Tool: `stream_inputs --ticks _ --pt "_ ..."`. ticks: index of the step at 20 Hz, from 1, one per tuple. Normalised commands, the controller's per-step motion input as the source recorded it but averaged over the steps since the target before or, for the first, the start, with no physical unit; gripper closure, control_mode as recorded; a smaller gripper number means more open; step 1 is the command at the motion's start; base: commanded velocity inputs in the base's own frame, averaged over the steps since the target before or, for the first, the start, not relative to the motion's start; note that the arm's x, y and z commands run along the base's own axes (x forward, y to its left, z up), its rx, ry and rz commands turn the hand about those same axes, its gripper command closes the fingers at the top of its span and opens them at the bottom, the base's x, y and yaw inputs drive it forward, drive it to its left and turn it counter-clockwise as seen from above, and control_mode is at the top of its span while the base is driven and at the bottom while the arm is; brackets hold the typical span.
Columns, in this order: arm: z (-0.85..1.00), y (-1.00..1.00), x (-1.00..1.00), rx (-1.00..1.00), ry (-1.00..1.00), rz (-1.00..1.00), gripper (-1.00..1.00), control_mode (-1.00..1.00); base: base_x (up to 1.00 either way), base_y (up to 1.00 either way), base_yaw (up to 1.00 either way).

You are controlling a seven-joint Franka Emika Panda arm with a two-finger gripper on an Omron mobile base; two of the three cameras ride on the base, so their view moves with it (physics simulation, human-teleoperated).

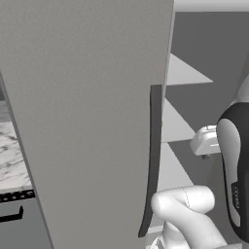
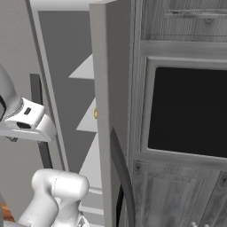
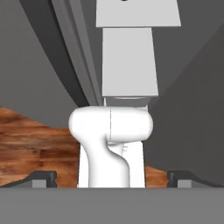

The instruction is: Take the peach, lime, and potato from the freezer and place them in the bowl on the counter.

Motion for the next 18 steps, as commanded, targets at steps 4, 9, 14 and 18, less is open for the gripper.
stream_inputs --ticks 4,9,14,18 --pt "-0.03 -0.18 0.20 0.01 -0.07 0.03 -1.00 -1.00 0.05 -0.04 0.00" --pt "-0.01 -0.14 0.33 0.01 -0.25 0.11 -1.00 -1.00 0.00 0.00 0.00" --pt "0.00 -0.05 0.38 0.01 -0.24 0.13 -1.00 -1.00 0.00 0.00 0.00" --pt "0.00 -0.14 0.28 0.01 -0.02 0.04 -1.00 -1.00 0.00 0.00 0.00"
